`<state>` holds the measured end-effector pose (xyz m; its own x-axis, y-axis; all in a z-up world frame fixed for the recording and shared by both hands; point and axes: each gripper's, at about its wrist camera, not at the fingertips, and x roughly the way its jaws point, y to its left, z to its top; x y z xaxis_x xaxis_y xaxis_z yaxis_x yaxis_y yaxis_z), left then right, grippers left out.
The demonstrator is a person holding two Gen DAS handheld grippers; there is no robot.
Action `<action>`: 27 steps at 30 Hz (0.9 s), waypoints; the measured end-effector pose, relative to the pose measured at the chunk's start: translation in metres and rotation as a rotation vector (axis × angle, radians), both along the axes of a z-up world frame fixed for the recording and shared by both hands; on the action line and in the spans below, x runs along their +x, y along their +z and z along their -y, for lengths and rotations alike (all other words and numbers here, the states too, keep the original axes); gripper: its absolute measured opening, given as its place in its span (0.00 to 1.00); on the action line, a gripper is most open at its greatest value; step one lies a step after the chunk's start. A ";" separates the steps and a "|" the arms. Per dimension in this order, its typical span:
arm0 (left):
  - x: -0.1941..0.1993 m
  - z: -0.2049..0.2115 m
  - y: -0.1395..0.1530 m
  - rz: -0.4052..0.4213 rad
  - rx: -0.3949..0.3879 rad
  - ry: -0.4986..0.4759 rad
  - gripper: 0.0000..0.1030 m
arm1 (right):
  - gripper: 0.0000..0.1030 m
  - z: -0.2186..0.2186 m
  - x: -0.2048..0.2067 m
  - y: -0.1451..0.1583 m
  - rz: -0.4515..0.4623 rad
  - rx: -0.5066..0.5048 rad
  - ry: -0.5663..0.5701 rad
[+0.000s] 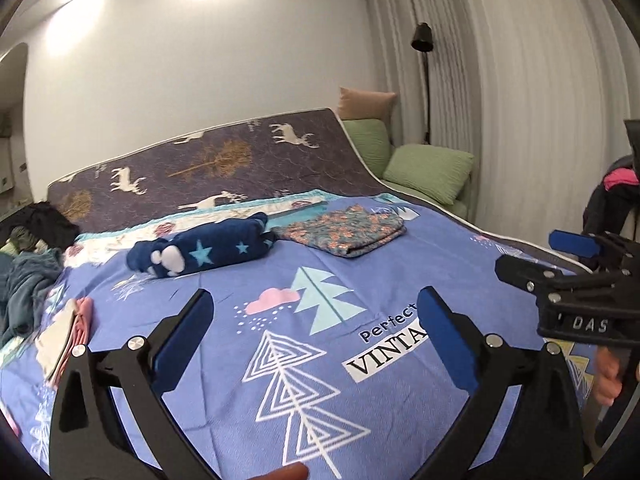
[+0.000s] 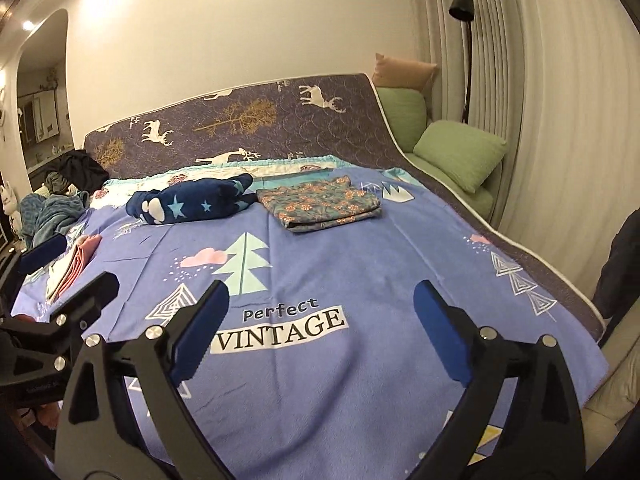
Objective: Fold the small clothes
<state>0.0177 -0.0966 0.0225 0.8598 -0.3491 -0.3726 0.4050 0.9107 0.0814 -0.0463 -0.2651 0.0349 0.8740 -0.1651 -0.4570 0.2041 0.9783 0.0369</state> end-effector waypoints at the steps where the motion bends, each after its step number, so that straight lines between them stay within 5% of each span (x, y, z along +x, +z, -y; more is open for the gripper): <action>1: -0.002 -0.001 0.000 -0.009 -0.005 0.007 0.99 | 0.93 0.000 -0.003 0.001 0.001 -0.001 0.001; 27: -0.016 0.002 -0.005 -0.033 0.003 0.020 0.99 | 0.93 0.005 -0.012 0.000 -0.006 -0.010 -0.025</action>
